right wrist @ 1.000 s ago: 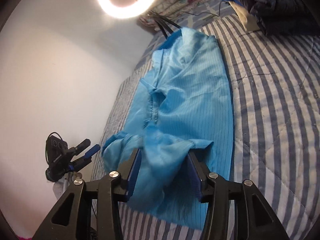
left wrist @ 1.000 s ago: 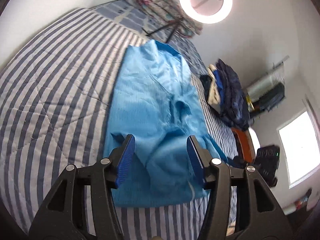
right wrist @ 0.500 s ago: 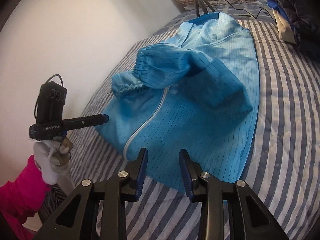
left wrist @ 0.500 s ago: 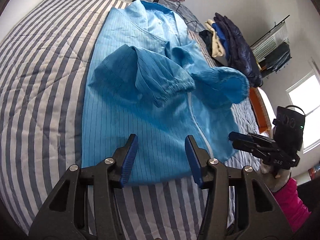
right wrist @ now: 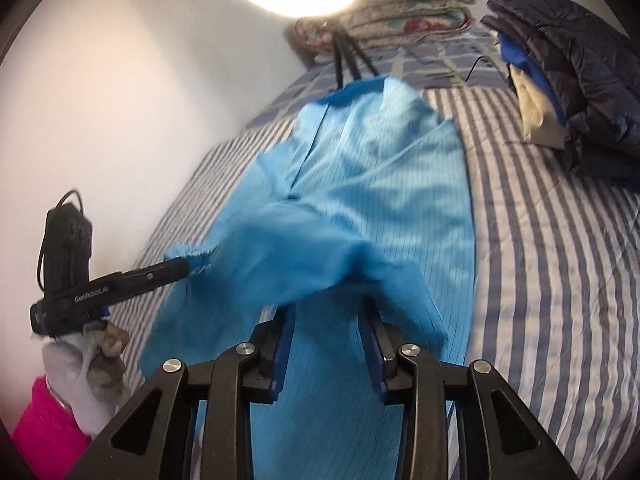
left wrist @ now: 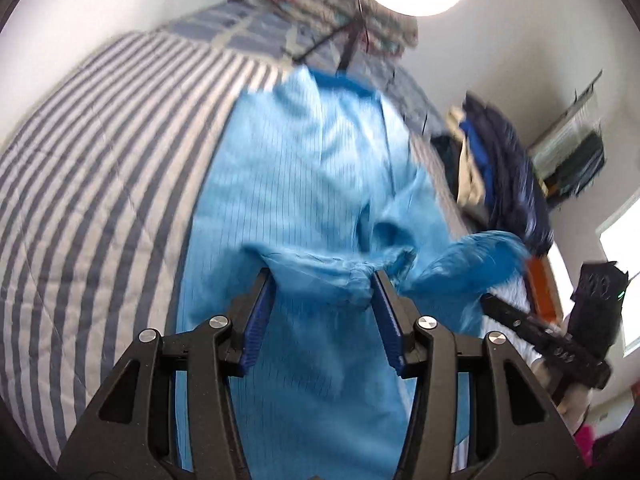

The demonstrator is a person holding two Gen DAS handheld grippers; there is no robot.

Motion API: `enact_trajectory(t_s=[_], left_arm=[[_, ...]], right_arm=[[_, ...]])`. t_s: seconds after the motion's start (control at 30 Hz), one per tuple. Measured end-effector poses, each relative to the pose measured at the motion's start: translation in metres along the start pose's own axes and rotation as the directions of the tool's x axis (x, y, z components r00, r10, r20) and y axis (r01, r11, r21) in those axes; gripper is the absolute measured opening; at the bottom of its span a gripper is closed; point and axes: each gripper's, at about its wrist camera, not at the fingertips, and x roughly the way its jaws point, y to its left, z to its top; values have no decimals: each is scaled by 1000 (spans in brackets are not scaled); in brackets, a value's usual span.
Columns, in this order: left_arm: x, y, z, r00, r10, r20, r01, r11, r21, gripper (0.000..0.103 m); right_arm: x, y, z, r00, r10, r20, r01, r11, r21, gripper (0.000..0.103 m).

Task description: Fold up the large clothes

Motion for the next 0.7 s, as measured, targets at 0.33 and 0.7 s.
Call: enact_trajectory(t_s=[0.33, 0.7], left_arm=[[-30, 11, -4, 1000, 17, -3, -17, 999, 31, 50], [-19, 27, -42, 992, 79, -103, -69, 992, 101, 50]], right_arm=[[-22, 3, -4, 1000, 19, -3, -19, 1000, -7, 38], [-23, 1, -54, 985, -142, -101, 125, 980, -157, 38]])
